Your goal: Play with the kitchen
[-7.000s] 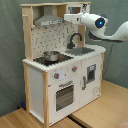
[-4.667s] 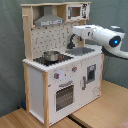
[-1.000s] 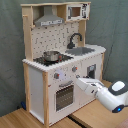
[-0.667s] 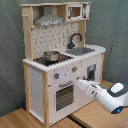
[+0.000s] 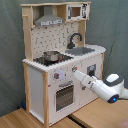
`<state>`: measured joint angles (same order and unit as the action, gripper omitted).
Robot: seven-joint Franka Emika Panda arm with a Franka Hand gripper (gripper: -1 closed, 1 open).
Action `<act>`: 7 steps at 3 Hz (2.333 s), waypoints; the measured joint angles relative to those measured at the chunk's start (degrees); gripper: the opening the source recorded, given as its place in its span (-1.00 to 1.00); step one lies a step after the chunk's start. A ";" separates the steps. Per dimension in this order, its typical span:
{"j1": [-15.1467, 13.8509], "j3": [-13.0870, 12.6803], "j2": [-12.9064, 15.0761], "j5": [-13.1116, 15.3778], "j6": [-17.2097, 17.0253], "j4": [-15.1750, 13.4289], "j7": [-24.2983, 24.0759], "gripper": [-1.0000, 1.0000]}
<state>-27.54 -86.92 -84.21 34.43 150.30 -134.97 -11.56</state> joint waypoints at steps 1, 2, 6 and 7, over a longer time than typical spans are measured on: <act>-1.80 1.46 -0.01 0.01 5.17 -1.44 -0.86 1.00; -2.05 2.90 0.00 0.01 10.34 -3.97 -1.01 1.00; -7.66 3.33 -0.04 0.26 30.15 -9.93 5.27 1.00; -10.96 4.10 -0.05 0.26 34.78 -10.36 5.91 1.00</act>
<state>-38.50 -82.82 -84.26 34.69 185.08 -145.33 -5.65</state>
